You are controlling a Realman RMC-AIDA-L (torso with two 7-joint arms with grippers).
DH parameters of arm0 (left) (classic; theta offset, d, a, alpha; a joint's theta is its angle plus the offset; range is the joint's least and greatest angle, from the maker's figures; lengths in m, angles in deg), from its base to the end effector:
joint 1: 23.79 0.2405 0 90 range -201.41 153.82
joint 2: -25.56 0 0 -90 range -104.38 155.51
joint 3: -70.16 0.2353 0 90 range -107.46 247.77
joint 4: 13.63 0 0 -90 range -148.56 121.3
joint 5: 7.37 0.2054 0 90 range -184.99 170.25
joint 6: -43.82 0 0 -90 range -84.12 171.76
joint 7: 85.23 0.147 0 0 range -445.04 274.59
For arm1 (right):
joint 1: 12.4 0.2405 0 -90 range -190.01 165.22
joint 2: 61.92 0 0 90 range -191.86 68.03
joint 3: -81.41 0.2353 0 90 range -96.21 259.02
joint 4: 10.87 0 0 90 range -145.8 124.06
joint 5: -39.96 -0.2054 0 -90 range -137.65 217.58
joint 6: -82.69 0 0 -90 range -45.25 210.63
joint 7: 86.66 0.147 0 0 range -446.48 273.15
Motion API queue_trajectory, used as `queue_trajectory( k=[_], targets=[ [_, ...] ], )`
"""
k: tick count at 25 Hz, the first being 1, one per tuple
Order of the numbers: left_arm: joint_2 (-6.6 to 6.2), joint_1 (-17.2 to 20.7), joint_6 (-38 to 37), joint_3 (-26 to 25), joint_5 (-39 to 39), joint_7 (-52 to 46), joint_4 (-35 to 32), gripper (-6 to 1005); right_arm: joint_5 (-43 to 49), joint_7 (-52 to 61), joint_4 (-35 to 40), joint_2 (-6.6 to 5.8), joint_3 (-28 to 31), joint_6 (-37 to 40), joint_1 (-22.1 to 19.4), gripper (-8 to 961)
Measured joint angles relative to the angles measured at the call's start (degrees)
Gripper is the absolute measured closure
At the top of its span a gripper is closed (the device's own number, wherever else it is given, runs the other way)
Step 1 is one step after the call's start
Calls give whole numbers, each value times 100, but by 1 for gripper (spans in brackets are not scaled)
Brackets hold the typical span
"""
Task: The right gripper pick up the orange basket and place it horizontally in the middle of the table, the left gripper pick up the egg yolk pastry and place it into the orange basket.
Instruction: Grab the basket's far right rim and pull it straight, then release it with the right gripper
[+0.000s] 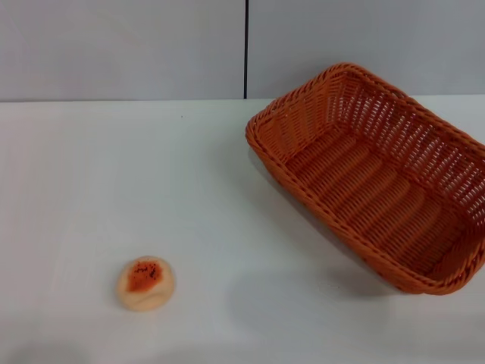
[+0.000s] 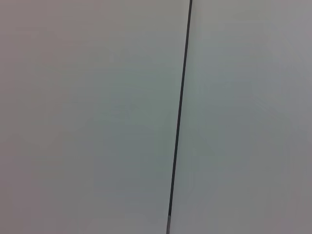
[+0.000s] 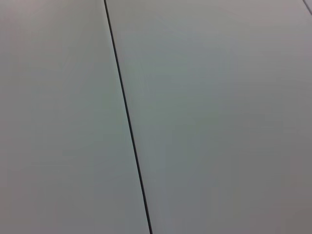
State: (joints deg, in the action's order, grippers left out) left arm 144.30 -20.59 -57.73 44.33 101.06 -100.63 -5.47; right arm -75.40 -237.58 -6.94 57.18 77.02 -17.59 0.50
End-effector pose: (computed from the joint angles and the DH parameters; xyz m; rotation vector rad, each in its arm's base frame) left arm -0.3597 0.1336 0.0436 -1.2579 -0.5202 -0.8123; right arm 0.3489 0.2194 0.0970 -1.1554 0.4013 1.0150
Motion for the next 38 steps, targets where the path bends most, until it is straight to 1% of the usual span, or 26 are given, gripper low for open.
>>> queue_trajectory(
  k=[6, 14, 16, 19, 22, 24, 27, 30, 33, 35, 36, 37, 38],
  targets=[
    [4, -68, 6, 118, 23, 12, 4, 199, 61, 10, 15, -1, -57, -77, 11, 397],
    [3, -113, -21, 102, 0, 13, 10, 202, 143, 21, 45, -13, -86, -136, 29, 399],
    [-7, -130, -60, 78, -10, 14, 5, 203, 177, 61, 171, -17, -119, -126, -7, 400],
    [-11, -170, -28, 73, -12, 15, -30, 204, 425, 475, 678, -25, -212, 51, -90, 400],
    [-8, -220, 120, 71, -17, 17, -29, 205, 732, 1668, 1517, -30, -226, 248, -179, 401],
    [-8, -290, 263, 70, -21, 17, -44, 205, 954, 2532, 2196, -31, -224, 526, -201, 401],
    [-13, -409, 564, 94, -8, 17, -55, 206, 1539, 3773, 3159, -29, -226, 1109, -141, 402],
    [-3, -497, 766, 104, 6, 17, -29, 207, 2347, 4826, 3936, -44, -231, 1441, 54, 405],
    [2, -590, 867, 159, 14, 18, -7, 208, 3421, 5846, 4719, -63, -242, 1652, 371, 414],
    [1, -625, 893, 213, 16, 18, -4, 209, 4358, 6656, 5218, -123, -287, 1728, 677, 420],
    [2, -636, 898, 235, 17, 19, -3, 209, 4732, 6939, 5353, -177, -360, 1710, 794, 423],
    [4, -642, 905, 263, 17, 19, -3, 210, 5070, 7239, 5453, -247, -490, 1681, 909, 425],
    [5, -645, 910, 281, 20, 20, 1, 210, 5349, 7567, 5486, -356, -736, 1631, 1021, 428]
  ],
)
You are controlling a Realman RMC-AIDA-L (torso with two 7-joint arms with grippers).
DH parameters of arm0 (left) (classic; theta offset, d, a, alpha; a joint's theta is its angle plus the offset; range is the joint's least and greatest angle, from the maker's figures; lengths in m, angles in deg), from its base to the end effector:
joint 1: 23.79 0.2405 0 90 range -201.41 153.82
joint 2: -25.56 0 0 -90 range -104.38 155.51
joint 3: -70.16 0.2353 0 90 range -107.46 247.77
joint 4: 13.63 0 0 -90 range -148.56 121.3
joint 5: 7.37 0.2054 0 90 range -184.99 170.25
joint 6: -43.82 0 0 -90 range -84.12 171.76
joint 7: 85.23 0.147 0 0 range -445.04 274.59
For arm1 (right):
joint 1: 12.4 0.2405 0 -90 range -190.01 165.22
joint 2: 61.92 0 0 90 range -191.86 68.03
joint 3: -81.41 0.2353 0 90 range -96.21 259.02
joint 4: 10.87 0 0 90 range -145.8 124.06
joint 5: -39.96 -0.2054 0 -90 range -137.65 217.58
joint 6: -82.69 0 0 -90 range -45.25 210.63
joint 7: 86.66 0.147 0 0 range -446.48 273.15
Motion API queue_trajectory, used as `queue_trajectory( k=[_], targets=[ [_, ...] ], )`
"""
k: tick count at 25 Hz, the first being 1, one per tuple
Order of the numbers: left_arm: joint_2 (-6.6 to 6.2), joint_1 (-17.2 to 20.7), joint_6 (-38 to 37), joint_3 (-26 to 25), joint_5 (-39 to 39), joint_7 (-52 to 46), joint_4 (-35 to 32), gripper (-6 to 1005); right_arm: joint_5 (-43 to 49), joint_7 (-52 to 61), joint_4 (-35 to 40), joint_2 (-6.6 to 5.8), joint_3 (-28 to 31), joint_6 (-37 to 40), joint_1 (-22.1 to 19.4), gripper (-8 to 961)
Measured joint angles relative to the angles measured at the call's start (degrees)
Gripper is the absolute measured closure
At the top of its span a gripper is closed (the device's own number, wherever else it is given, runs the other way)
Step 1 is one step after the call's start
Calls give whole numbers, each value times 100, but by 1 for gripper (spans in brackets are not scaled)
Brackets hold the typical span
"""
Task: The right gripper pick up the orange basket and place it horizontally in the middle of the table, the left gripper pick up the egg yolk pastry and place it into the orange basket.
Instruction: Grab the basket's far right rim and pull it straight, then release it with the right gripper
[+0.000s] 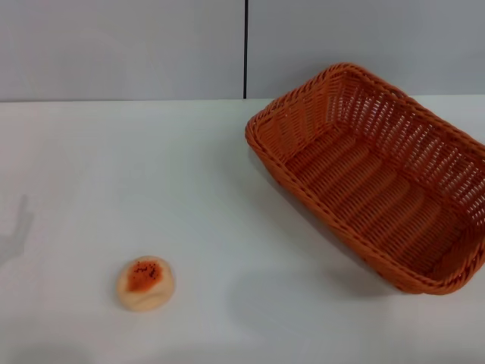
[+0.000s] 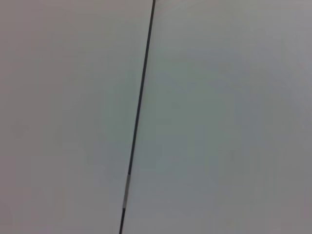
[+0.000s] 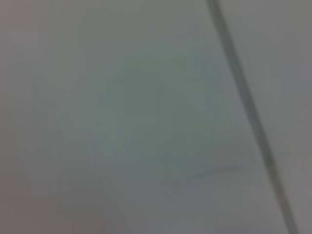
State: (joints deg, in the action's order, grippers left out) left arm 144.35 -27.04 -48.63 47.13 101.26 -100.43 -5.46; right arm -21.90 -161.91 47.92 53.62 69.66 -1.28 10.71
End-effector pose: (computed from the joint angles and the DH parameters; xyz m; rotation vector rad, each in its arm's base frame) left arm -0.3567 0.1778 0.0229 -1.3849 -0.5894 -0.8042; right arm 0.3264 0.3104 0.1759 -1.9018 1.0377 0.7005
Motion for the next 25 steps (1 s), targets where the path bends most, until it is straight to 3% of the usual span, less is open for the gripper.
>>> queue_trajectory(
  k=[3, 6, 10, 13, 19, 25],
  targets=[
    [2, 14, 20, 52, 0, 0, -1, 211, 356, 795, -162, -360, -842, -62, 239, 437],
    [5, 62, 19, 120, 0, 1, 0, 212, 481, 1485, -481, -828, -1845, -404, 493, 446],
    [-1, 153, 27, 146, -11, 1, -5, 214, 754, 1998, -848, -1180, -2443, -947, 926, 458],
    [-3, 214, 31, 148, -14, 1, -2, 215, 1285, 2314, -987, -1213, -2565, -1036, 1249, 467],
    [-5, 291, 31, 149, -11, 8, -11, 217, 2072, 2601, -911, -956, -2566, -772, 1552, 484],
    [-11, 363, 29, 149, -3, 9, -46, 219, 2103, 2466, -1440, -863, -2681, -297, 1664, 502]
  ],
)
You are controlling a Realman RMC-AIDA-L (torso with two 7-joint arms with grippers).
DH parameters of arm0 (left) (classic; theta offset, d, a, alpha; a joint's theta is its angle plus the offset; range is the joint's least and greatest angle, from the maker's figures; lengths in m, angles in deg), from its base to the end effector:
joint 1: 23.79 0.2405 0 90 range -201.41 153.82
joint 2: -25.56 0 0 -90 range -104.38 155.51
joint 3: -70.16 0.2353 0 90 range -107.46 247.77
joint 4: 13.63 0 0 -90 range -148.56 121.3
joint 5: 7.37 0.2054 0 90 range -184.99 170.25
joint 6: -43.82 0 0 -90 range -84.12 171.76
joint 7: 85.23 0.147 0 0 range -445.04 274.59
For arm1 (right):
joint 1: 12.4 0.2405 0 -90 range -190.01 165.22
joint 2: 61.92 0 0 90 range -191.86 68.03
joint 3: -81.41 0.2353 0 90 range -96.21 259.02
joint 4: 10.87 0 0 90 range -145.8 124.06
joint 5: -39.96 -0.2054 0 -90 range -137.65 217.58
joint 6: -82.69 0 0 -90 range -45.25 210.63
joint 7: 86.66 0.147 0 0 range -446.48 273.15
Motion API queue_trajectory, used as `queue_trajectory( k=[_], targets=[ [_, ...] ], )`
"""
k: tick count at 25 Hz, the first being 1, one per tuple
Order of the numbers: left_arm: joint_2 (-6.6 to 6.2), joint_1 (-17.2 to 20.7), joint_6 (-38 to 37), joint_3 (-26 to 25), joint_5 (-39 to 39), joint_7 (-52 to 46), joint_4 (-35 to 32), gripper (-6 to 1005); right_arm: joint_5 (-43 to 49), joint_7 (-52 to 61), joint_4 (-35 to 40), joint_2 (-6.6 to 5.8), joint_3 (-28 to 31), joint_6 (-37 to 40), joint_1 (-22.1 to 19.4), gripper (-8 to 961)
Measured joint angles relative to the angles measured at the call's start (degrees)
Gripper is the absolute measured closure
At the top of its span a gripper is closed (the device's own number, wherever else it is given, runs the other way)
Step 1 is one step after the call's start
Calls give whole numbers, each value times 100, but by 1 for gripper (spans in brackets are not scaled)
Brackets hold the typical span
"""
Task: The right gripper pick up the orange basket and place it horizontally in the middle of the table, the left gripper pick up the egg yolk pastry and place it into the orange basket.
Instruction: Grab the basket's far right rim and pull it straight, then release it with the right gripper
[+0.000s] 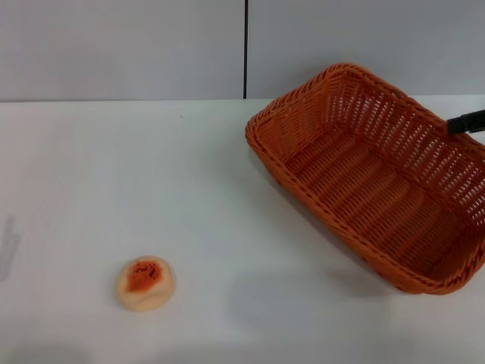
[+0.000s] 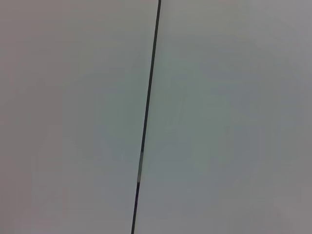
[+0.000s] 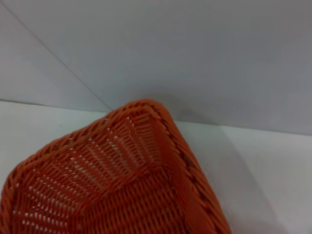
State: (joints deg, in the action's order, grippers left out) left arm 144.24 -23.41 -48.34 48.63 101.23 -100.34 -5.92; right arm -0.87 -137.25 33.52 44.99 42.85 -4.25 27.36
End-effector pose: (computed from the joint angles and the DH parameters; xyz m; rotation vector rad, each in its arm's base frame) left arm -0.3675 0.1540 0.0206 -1.3896 -0.6307 -0.7440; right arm 0.2653 0.3749 0.1001 -2.3767 1.4291 0.1212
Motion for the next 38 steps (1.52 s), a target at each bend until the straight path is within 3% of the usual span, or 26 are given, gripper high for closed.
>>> queue_trajectory(
  k=[10, 26, 31, 35, 38],
  targets=[
    [-23, 85, -137, -34, -26, 9, -72, 222, 120, -192, -223, 354, -162, 650, -41, 531],
    [-20, 111, -154, -1, -32, 9, -95, 228, 128, -420, -196, 493, -177, 800, -47, 578],
    [-20, 126, -154, 0, -32, 9, -95, 229, 130, -541, -185, 520, -179, 781, -38, 709],
    [-20, 147, -154, -16, -32, 9, -99, 231, 82, -897, 43, 545, -183, 515, -18, 737],
    [-22, 179, -177, -31, -31, 9, -107, 232, 27, -1304, 509, 646, -180, 299, -7, 756]
  ],
)
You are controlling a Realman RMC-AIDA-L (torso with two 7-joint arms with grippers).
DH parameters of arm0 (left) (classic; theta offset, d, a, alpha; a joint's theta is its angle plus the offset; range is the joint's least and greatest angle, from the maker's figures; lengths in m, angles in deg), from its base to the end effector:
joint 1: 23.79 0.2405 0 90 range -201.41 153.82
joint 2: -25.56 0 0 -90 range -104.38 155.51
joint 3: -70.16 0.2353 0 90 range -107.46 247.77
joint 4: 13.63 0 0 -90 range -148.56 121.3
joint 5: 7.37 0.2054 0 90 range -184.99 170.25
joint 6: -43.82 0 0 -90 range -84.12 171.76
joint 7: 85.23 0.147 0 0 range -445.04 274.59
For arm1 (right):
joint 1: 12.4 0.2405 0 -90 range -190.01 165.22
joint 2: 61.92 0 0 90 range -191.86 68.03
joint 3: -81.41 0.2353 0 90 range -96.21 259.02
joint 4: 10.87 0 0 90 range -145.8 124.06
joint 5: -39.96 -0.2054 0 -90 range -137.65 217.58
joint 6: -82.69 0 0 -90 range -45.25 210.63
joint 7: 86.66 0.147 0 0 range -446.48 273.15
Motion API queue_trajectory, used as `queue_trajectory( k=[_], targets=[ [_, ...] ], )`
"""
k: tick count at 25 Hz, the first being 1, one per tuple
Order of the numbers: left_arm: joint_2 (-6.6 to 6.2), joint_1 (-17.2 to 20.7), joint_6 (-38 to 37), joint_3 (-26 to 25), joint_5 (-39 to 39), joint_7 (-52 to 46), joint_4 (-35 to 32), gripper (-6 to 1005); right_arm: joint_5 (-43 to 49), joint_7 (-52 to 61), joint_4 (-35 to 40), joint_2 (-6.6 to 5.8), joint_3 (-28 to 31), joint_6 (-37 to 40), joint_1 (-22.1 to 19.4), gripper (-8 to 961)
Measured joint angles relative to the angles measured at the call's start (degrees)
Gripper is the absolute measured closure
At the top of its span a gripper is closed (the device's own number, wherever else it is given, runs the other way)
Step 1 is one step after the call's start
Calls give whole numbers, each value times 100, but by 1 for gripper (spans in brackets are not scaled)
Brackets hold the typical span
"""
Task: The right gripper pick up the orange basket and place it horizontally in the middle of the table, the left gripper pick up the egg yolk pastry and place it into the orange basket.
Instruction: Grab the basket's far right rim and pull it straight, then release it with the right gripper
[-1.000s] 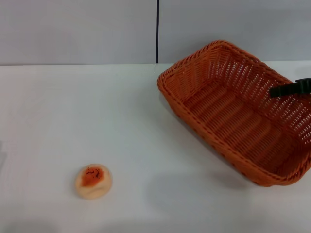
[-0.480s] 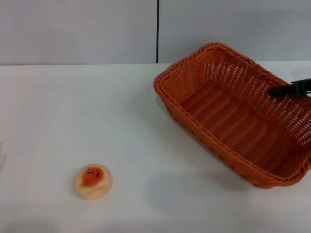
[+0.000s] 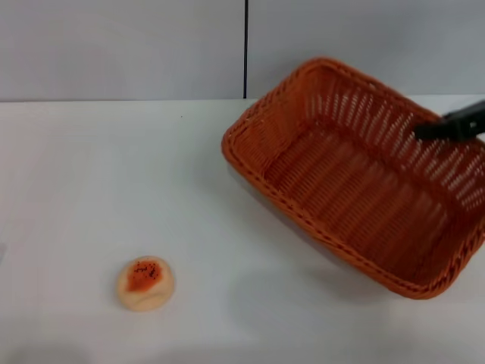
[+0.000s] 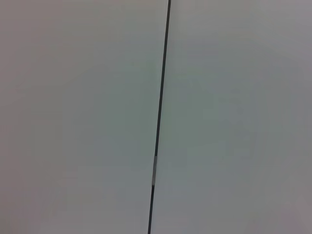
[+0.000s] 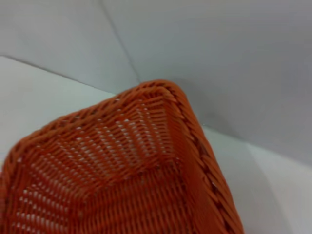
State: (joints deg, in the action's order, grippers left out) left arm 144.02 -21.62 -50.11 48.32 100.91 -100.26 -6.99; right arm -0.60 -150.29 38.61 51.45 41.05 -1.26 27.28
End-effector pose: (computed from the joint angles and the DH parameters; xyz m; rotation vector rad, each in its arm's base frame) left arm -0.3728 0.1406 0.0283 -1.3680 -0.6129 -0.7169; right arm 0.2449 0.3779 0.0672 -2.5437 1.0717 0.0900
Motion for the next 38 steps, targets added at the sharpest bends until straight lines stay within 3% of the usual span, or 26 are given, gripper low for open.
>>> queue_trajectory(
  k=[3, 10, 14, 19, 24, 28, 34, 38],
  targets=[
    [-1, 36, -52, -3, 0, 0, -72, 233, -76, -530, 322, 34, 2, -258, 115, 774],
    [2, 227, -248, -13, -1, 0, -137, 235, -151, -1464, 289, -82, -547, -581, 611, 785],
    [8, 374, -345, -14, -1, 0, -137, 237, -124, -2113, 255, 30, -1198, -490, 770, 788],
    [10, 474, -408, 14, -1, 0, -137, 238, -121, -2857, 322, 158, -1467, -360, 807, 786],
    [10, 527, -509, 20, 0, 0, -137, 240, -95, -3392, 412, 171, -1803, -178, 794, 780],
    [10, 549, -606, 28, 13, 0, -137, 241, -115, -3827, 452, 205, -1805, -154, 757, 775],
    [11, 621, -697, 31, 29, 7, -138, 244, -182, -4927, 448, 404, -1767, 30, 634, 767],
    [17, 637, -716, 31, 28, 8, -135, 245, -303, -5195, 404, 457, -1770, 74, 604, 762]
  ],
)
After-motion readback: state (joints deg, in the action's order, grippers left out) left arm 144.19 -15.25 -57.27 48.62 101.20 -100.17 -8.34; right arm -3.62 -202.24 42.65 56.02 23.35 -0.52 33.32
